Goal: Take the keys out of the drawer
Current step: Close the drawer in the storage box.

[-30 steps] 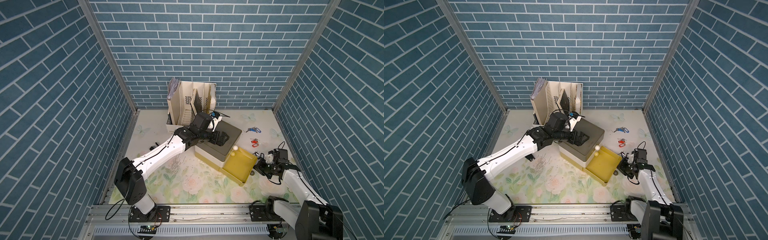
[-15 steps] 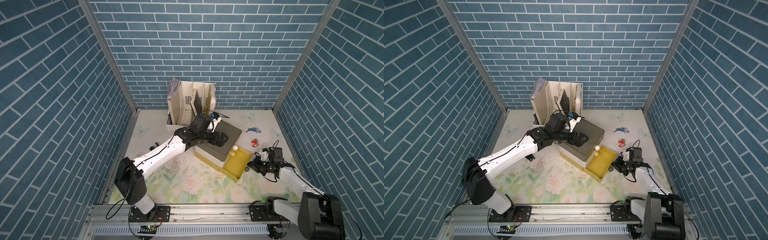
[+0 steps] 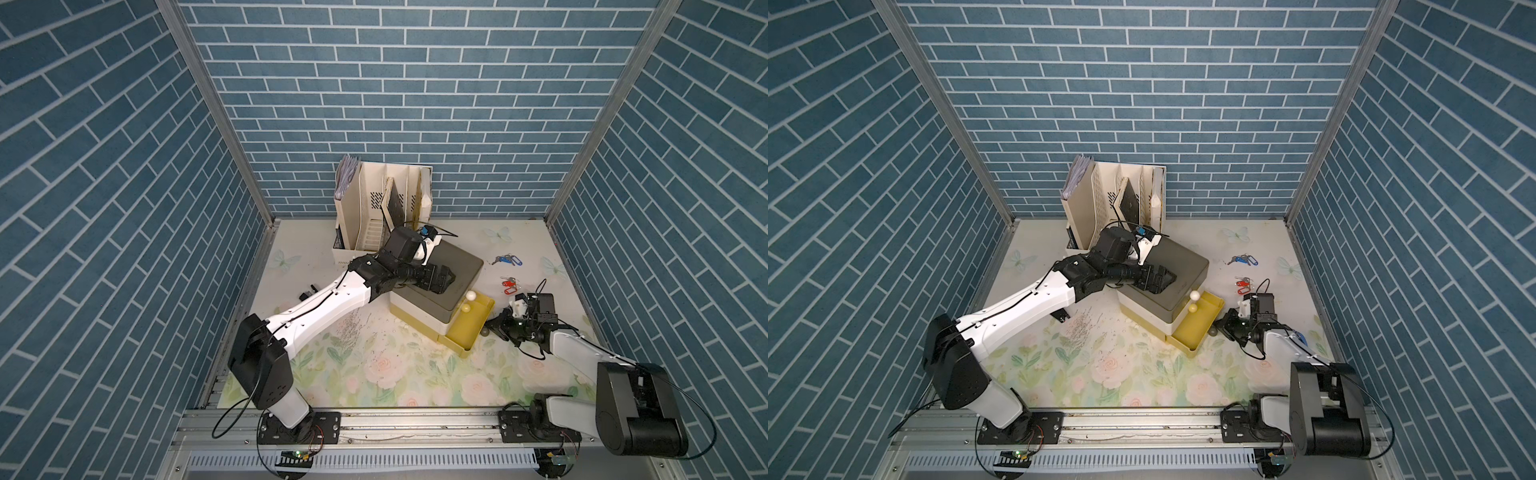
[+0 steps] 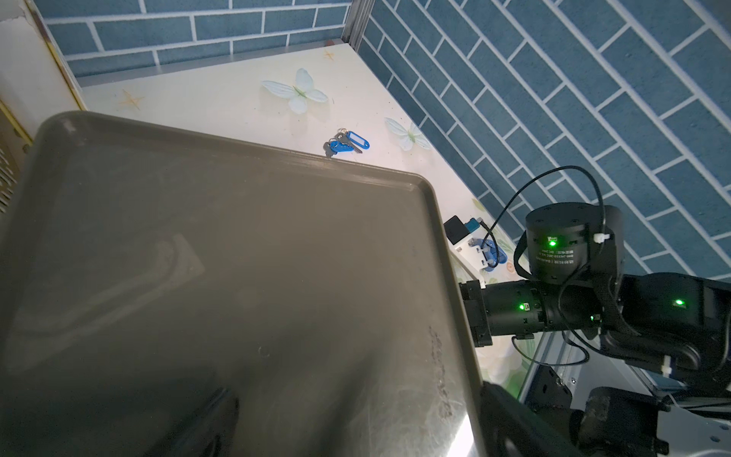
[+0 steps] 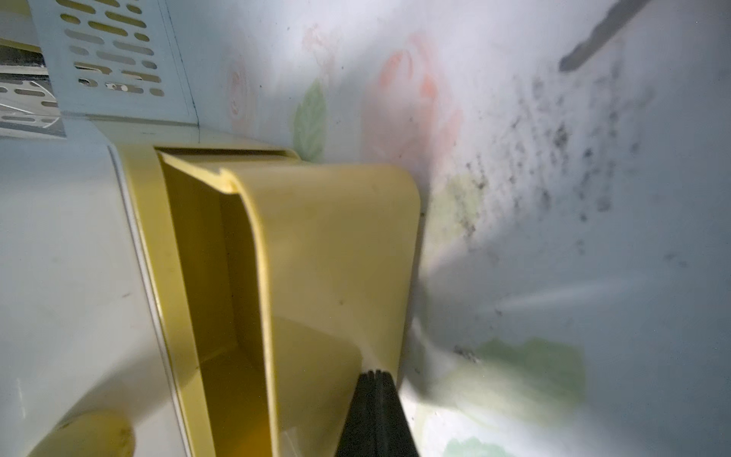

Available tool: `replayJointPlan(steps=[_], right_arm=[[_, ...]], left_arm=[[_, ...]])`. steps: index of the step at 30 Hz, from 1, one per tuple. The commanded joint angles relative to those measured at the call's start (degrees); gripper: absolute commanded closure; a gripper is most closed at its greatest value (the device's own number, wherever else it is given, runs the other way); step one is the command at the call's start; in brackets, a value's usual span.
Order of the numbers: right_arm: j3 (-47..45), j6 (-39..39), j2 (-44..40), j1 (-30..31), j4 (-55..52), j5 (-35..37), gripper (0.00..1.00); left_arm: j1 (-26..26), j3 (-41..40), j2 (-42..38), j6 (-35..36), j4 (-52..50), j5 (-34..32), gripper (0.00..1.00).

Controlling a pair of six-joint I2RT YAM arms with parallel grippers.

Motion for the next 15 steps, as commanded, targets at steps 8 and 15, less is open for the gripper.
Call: replayJointPlan(steps=[8, 15], right_arm=[[0.1, 4.4, 3.8, 1.9, 10.2, -3.8, 1.0], [1.7, 5.6, 6.6, 3.3, 12.7, -4.1, 1.0]], left_arm=[[0.4, -1.1, -1.8, 0.4, -0.6, -0.3, 0.0], [0.4, -1.1, -1.8, 0.4, -0.8, -0.5, 0.0]])
